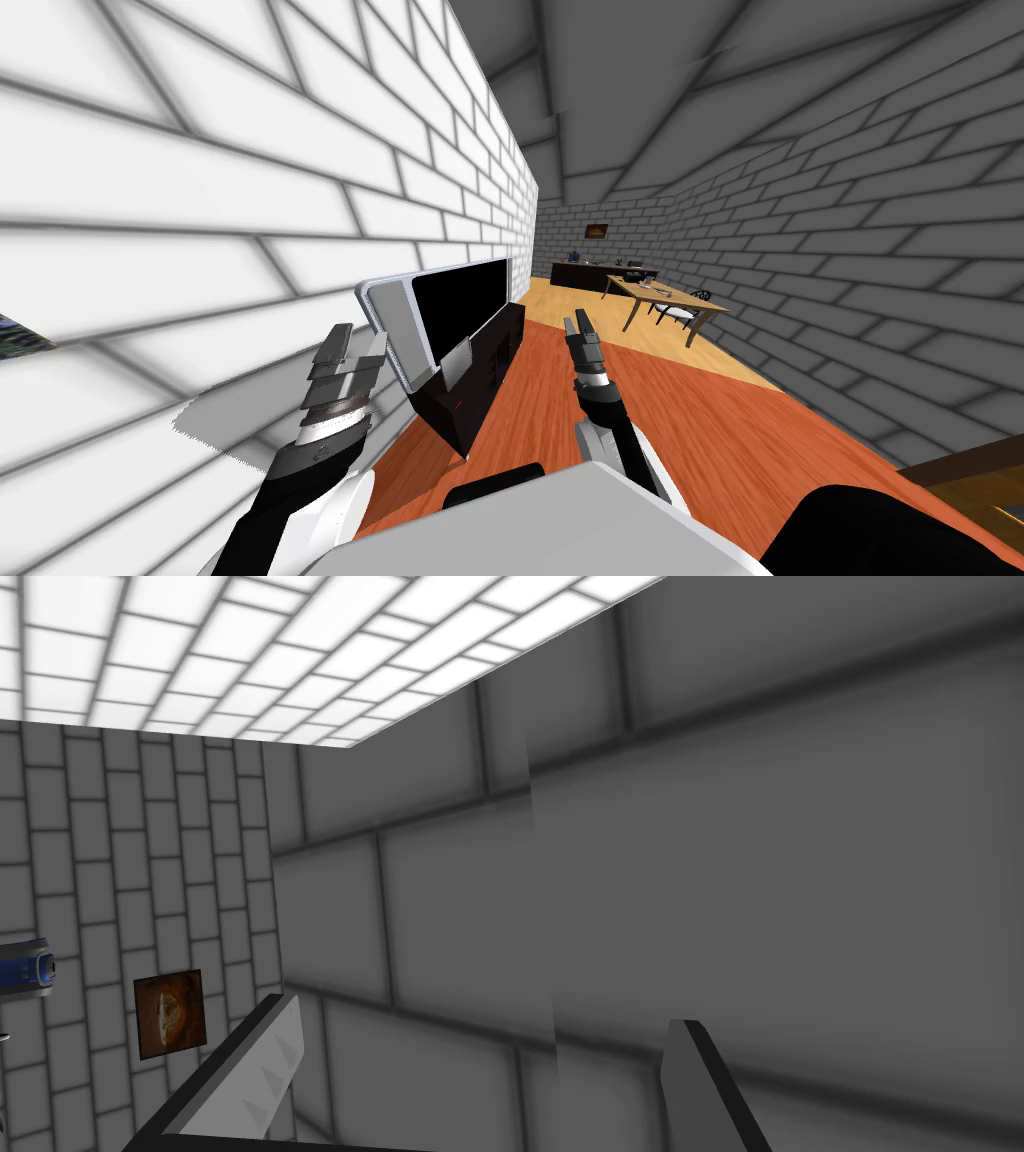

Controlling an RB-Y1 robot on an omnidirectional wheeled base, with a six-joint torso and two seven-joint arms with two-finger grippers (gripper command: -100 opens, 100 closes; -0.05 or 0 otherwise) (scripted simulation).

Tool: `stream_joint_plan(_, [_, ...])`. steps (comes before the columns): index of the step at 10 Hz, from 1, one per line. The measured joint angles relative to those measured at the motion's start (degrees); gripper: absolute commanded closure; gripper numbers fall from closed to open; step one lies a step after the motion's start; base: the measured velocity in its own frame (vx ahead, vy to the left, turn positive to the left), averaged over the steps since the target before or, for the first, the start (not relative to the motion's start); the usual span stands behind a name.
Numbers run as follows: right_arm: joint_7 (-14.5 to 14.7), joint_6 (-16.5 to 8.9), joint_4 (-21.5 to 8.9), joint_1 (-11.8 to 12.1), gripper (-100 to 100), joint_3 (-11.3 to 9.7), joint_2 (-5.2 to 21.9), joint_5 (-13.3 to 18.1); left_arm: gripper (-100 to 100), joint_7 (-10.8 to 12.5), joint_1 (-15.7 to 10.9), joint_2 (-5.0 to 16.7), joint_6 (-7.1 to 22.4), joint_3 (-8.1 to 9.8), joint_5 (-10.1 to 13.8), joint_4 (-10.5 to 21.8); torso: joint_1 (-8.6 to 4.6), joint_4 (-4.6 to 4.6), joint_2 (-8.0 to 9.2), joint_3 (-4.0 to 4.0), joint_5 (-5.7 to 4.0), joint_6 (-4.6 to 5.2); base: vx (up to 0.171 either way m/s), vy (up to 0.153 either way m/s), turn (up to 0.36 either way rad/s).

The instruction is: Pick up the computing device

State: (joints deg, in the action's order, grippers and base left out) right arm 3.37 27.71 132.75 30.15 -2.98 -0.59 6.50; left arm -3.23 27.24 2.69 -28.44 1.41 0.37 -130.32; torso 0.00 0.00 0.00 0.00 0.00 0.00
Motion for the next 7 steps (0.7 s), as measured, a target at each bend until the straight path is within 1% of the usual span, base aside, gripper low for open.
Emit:
stream_joint_plan(2, [0.0, 0.0, 0.0, 0.0, 0, 0.0, 0.0, 0.0, -100, 1.13, 0.3, 2.81, 2.98, 0.29, 1.59, 0.34, -0.06, 0.0, 0.0, 0.0, -0.01, 0.0, -0.001, -0.021, 0.02])
stream_joint_plan(3, [0.0, 0.0, 0.0, 0.0, 0, 0.0, 0.0, 0.0, -100, 1.53, 0.38, 3.38, 3.76, 0.29, 1.95, 0.83, -0.06, 0.0, 0.0, 0.0, -0.01, 0.0, 0.002, -0.019, 0.018])
stream_joint_plan(6, [0.0, 0.0, 0.0, 0.0, 0, 0.0, 0.0, 0.0, -100, 2.69, 0.18, 5.58, 7.81, 0.49, 3.63, 1.37, -0.06, 0.0, -0.01, -0.01, -0.01, 0.0, 0.002, -0.017, 0.017])
stream_joint_plan(7, [0.0, 0.0, 0.0, 0.0, 0, 0.0, 0.0, 0.0, -100, 2.98, 0.13, 5.95, 8.97, 0.43, 3.96, 1.54, -0.06, 0.0, -0.01, -0.01, -0.01, 0.0, 0.005, -0.021, 0.022])
